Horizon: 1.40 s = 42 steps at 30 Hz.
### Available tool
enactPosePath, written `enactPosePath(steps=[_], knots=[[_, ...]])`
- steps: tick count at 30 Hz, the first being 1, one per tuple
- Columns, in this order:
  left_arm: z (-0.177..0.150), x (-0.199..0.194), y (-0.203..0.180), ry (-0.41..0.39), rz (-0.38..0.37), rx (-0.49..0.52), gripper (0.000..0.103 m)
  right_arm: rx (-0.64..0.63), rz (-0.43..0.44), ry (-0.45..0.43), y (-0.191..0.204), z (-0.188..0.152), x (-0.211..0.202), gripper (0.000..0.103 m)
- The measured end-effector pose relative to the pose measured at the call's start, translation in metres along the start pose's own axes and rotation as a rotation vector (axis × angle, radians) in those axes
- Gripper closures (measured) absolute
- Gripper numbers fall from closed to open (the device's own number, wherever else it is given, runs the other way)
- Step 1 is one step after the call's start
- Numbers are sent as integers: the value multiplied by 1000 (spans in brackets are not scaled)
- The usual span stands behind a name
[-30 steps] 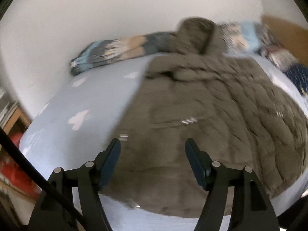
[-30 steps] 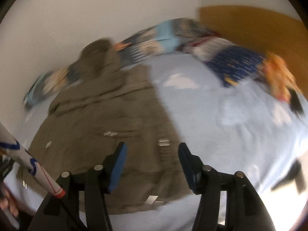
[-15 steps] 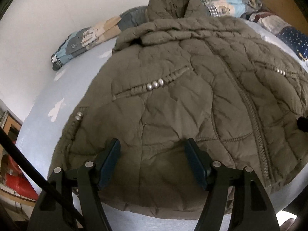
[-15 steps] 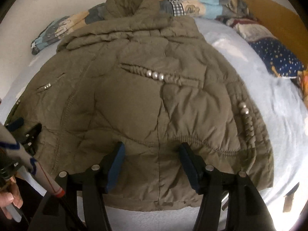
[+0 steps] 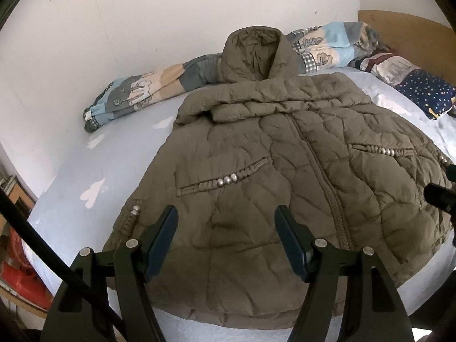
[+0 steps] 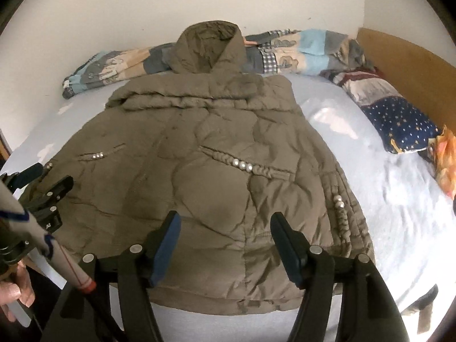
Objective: Fold large clothes
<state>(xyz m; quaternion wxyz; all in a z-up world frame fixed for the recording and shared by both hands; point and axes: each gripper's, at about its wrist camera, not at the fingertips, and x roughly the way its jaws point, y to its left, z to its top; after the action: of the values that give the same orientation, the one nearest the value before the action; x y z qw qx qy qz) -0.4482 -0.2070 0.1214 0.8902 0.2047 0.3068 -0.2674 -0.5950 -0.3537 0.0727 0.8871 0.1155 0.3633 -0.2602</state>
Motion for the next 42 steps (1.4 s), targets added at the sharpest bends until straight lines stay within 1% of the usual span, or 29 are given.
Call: enactPosePath(steps=[11, 22, 28, 31, 33, 37, 42], knots=[[2, -9, 0, -24, -3, -1, 34, -17, 6, -4, 7, 1, -2, 31], [3, -13, -2, -25, -8, -4, 34, -15, 7, -10, 8, 2, -5, 30], [16, -29, -5, -44, -44, -35, 34, -19, 14, -21, 12, 5, -13, 29], [23, -40, -7, -75, -49, -33, 34, -10, 21, -37, 12, 10, -20, 29], [26, -44, -9, -93, -45, -24, 34, -9, 18, -54, 13, 13, -26, 28], [30, -48, -6, -101, -50, -34, 34, -26, -2, -69, 16, 17, -32, 27], [31, -60, -2, -123, -41, -47, 34, -54, -45, -88, 24, 20, -42, 26]])
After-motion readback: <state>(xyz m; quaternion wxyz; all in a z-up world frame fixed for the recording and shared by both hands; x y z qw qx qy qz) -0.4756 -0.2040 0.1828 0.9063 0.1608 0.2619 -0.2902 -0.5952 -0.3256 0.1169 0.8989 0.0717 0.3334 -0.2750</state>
